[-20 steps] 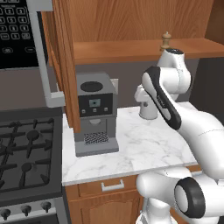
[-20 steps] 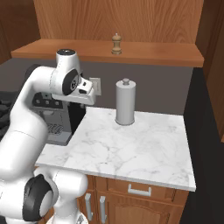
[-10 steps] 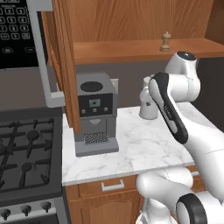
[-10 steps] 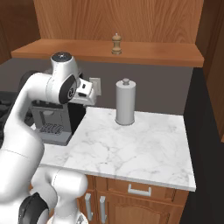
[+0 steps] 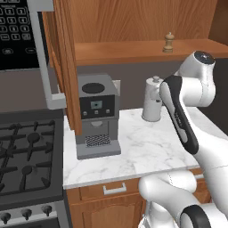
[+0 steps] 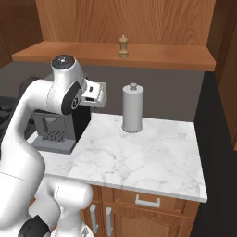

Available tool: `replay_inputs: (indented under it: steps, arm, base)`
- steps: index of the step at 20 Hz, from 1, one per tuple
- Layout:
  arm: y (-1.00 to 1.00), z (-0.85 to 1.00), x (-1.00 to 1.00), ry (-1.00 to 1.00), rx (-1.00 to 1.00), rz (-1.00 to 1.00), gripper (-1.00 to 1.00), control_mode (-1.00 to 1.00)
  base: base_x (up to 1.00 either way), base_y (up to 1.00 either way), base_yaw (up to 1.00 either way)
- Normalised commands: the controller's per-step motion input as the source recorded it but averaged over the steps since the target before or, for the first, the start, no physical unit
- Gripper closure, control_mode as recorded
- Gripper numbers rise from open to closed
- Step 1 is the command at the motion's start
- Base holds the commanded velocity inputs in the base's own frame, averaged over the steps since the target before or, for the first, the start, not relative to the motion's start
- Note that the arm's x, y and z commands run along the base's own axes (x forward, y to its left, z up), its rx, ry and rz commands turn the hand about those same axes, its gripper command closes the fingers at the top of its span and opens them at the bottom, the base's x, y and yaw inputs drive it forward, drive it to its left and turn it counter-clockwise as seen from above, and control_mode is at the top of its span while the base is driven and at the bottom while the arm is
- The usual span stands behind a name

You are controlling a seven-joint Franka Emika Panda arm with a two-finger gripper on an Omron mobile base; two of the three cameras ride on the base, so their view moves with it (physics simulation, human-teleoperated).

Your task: Retrieve the shaker from the cabinet and place it next the steak on a plate on the dining table.

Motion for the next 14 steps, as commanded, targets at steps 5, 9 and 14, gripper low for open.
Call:
replay_inputs:
  steps: [5,9,14]
  arm:
    - [-0.26,0.40,-0.05,-0.08,-0.06,-0.04,-1.00,-1.00]
    - [-0.20,0.33,0.00,-0.05,-0.09,-0.09,-1.00,-1.00]
    - [-0.06,0.30,0.00,-0.06,-0.08,-0.06,-1.00,-1.00]
  base:
    - [0.00,0.00,0.00]
    - [0.00,0.00,0.00]
    - [0.00,0.00,0.00]
